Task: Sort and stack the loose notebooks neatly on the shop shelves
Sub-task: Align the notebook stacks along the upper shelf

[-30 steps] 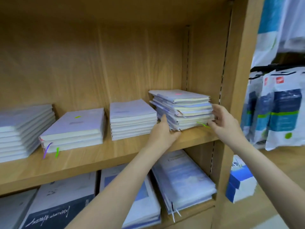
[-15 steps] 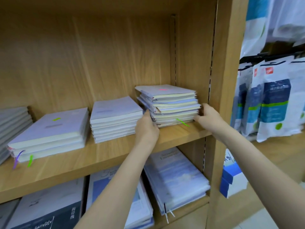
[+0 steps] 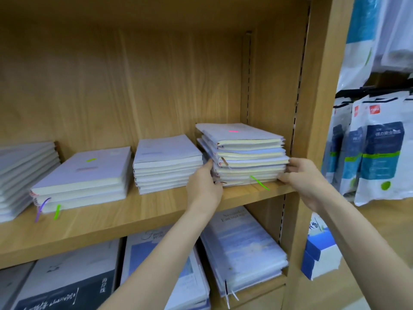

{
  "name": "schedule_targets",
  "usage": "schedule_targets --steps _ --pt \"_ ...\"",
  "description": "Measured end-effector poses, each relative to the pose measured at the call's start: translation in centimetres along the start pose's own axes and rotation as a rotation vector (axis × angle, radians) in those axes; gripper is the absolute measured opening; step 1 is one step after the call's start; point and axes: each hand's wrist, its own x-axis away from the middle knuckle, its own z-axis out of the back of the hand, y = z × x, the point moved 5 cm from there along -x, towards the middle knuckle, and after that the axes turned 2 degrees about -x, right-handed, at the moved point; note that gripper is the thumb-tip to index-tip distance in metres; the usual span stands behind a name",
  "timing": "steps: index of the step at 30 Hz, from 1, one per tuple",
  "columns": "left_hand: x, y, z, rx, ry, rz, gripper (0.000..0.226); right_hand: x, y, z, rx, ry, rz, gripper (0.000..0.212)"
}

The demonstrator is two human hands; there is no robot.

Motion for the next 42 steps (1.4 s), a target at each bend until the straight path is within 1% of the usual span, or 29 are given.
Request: schedule_targets --steps 3,6,8,11,14,17,20,22,24,26,28,31,34,40,42 --pt "1.6 -0.3 0.7 0.12 -0.017 -0.02 0.057 1.9 -0.1 0.8 -0.007 -0.005 0.023 0.035" --pt "1.9 -0.5 1.6 0.184 -0.078 0.026 0.062 2.3 0.2 0.8 0.096 0.037 0.063 0.03" --pt "1.8 -0.5 1.9 0.174 -0.097 0.042 0.059 2.1 0.4 0.7 0.16 0.058 0.085 0.029" --pt "1.7 -0.4 2.2 0.121 -0.093 0.066 0.054 1.8 0.5 0.7 0.161 0.06 0.071 0.031" --pt "1.3 -0.6 2.2 0.097 -0.098 0.084 0.048 1.7 0.6 0.9 0.205 0.078 0.062 0.029" --pt "2.1 -0.6 1.9 0.172 -0.137 0.069 0.041 1.8 0.7 0.9 0.231 0.091 0.062 0.025" --pt "2.7 -0.6 1.7 0.214 -0.185 0.028 0.038 2.2 0.4 0.8 0.266 0.103 0.1 0.023" --pt "2.7 -0.4 1.9 0.272 -0.237 0.041 0.043 2.4 0.2 0.8 0.285 0.104 0.096 0.025" --pt "2.8 0.0 2.1 0.381 -0.29 0.073 0.055 2.5 0.4 0.5 0.245 0.053 0.073 0.03" --pt "2.9 0.4 2.3 0.45 -0.323 0.105 0.06 2.4 0.6 0.1 0.21 0.017 0.055 0.037" --pt "3.0 0.4 2.1 0.481 -0.341 0.122 0.061 2.2 0.8 0.2 0.213 0.053 0.062 0.038" --pt "2.9 0.4 2.0 0.472 -0.346 0.114 0.064 2.4 0.9 0.5 0.21 0.142 0.103 0.035" --pt "2.8 0.2 1.9 0.486 -0.337 0.112 0.063 2.8 1.0 0.5 0.162 0.186 0.141 0.032" --pt "3.0 0.1 1.7 0.41 -0.28 0.048 0.058 3.3 0.8 0.8 0.2 0.275 0.177 0.028" --pt "3.1 0.2 1.3 0.413 -0.251 0.036 0.057 3.4 0.8 1.0 0.195 0.271 0.168 0.029"
